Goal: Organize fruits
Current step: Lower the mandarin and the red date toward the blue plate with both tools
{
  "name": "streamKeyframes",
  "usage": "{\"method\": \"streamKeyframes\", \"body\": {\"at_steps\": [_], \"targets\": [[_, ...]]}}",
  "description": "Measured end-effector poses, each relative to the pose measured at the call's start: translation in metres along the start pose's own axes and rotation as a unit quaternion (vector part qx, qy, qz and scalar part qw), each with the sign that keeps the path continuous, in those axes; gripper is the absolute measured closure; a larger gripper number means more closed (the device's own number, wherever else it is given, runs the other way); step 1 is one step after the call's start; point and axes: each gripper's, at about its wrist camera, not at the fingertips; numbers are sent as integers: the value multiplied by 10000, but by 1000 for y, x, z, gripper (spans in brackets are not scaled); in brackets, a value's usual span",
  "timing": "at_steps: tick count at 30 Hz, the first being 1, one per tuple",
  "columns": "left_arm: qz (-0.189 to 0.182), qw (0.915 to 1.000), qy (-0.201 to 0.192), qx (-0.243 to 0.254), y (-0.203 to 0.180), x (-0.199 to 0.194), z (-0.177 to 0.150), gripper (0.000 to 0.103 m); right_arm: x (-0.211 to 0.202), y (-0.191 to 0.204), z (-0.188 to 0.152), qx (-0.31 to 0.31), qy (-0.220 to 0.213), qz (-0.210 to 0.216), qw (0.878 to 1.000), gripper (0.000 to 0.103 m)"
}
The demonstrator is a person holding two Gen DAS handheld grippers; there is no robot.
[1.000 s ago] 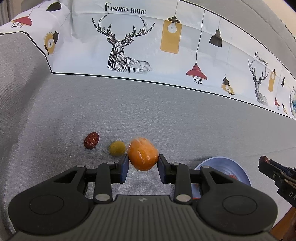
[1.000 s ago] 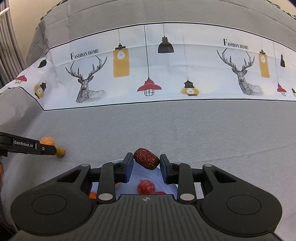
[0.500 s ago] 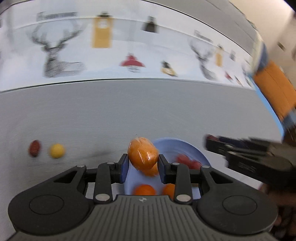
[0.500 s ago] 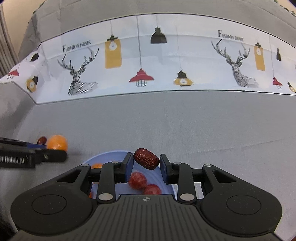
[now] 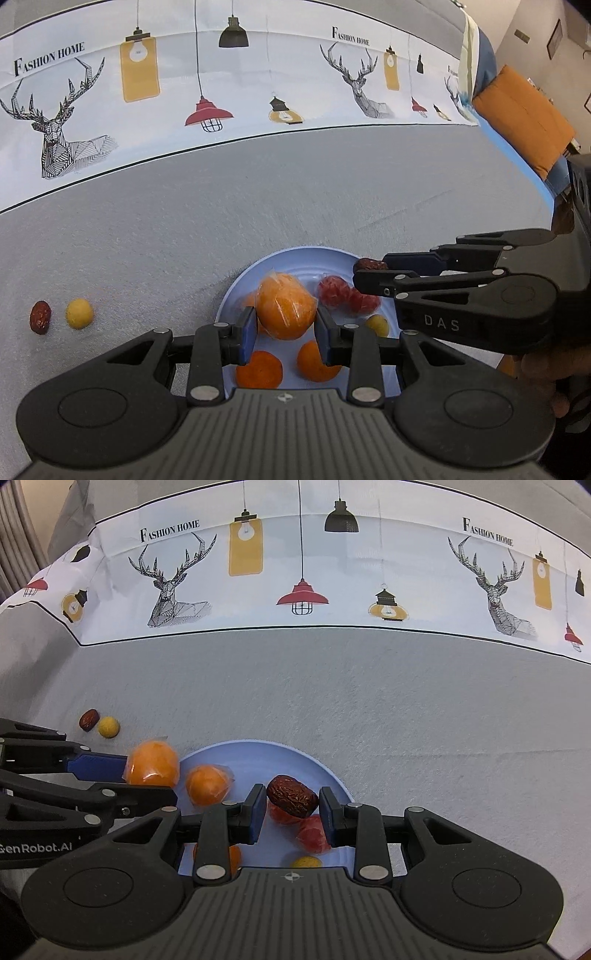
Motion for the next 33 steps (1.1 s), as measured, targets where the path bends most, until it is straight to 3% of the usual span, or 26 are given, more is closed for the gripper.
{"method": "streamKeyframes", "body": {"at_steps": [10,33], "targets": [[25,9996,69,291,-11,4,-1,66,2,3,0,-78,37,2,10000,70],[28,9993,77,374,-14,7,-1,66,5,6,-1,-108,82,28,9999,70]]}}
Point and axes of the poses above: each gripper's, at about its wrist camera, not at the fingertips, and x roughly the way its jaws point, y to its left, z to its top, and after that the axes turned 5 degrees about y, right-handed
